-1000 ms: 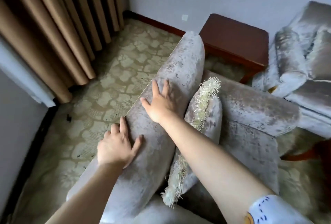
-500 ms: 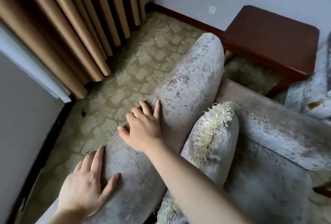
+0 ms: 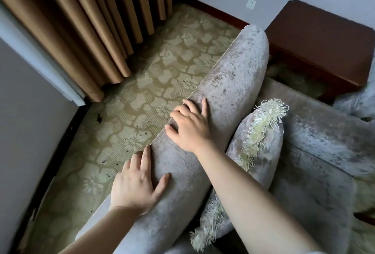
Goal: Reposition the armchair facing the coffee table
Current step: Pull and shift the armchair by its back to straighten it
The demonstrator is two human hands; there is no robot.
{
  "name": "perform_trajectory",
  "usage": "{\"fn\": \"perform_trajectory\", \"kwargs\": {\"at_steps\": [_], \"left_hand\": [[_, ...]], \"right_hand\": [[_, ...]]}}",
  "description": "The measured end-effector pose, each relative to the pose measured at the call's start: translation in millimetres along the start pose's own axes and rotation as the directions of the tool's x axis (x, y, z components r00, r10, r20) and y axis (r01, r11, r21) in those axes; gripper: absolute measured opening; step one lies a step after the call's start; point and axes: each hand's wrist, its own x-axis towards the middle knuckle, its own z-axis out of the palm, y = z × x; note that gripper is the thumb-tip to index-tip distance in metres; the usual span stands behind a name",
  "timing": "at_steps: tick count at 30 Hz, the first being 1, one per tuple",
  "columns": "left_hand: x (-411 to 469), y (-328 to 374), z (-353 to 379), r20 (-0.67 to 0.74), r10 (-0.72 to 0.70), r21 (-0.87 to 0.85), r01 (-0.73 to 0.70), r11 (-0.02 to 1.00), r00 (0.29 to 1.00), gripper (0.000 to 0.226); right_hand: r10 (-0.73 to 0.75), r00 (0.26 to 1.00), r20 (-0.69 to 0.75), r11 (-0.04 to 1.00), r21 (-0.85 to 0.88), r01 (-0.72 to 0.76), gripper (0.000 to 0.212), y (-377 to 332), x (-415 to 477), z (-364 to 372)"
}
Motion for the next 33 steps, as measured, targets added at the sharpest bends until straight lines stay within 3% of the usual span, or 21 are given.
{"fn": "perform_trajectory", "kwargs": {"at_steps": [9, 17, 33], "left_hand": [[6, 1, 2, 0.011, -0.016, 0.035, 0.016, 0.999, 1.000, 0.093], [41, 29, -5, -0.010, -0.009, 0.049, 0.009, 0.999, 1.000, 0.089], [41, 19, 2, 0.002, 0.049, 0.046, -0.049, 0.998, 0.999, 0.087]], "right_hand": [[-0.017, 0.989, -0.147, 0.994, 0.101, 0.032, 0.028, 8, 3, 13], [-0.019, 0.982, -0.188, 0.987, 0.152, 0.049, 0.031, 45, 30, 6], [0.006, 0.971, -0.238, 0.990, 0.136, 0.027, 0.033, 37, 25, 17]]}}
